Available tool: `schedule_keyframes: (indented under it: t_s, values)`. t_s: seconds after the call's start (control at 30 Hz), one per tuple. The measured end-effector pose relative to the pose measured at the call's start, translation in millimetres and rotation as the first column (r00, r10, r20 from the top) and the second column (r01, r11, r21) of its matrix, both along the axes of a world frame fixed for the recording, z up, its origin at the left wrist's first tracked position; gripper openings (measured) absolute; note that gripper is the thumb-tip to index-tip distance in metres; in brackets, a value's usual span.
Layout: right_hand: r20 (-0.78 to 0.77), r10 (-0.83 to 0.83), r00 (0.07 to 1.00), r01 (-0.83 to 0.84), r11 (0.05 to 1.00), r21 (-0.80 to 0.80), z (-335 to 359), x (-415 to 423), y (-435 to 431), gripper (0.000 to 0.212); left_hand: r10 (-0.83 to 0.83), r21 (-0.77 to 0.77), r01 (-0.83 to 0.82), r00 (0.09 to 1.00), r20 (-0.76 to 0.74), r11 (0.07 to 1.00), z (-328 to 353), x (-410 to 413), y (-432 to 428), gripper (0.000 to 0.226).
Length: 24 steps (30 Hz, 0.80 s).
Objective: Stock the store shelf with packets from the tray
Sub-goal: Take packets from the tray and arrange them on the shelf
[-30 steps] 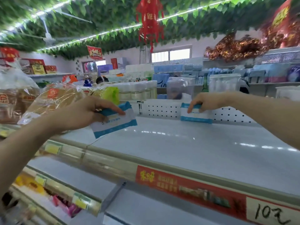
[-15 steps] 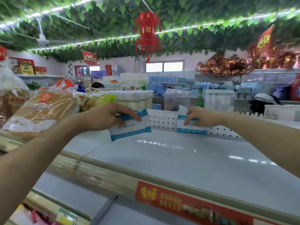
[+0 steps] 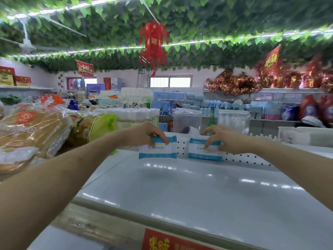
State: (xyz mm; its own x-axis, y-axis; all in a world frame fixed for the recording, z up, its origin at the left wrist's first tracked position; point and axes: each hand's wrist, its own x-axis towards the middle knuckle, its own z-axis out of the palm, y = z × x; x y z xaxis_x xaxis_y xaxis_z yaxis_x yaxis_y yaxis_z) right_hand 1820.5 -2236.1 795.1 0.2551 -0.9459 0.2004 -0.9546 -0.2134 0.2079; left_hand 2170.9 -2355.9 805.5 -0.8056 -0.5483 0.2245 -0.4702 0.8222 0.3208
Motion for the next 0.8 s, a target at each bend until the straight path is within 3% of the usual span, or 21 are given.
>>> schedule_keyframes:
  t_s: [0.27,0.43,0.67,0.8]
  values:
    - [-0.062,-0.085,0.994,0.087,0.996,0.029,1,-30,40,0.040,-0.128,0.183,0.155,0.980,-0.149,0.971,-13,-82,-33,0.053]
    - [-0.051,-0.134,0.990,0.136,0.990,0.040,-2,-59,61,0.039,-0.244,0.203,0.269,0.959,-0.142,0.942,-16,-135,-21,0.052]
    - [-0.050,-0.189,0.981,0.192,0.980,0.051,-4,-79,82,0.038,-0.319,0.104,0.321,0.947,-0.029,0.942,-23,-177,-13,0.050]
    - [-0.042,-0.207,0.977,0.210,0.976,0.054,-2,-80,90,0.036,-0.293,-0.070,0.294,0.956,0.022,0.953,-25,-181,-14,0.048]
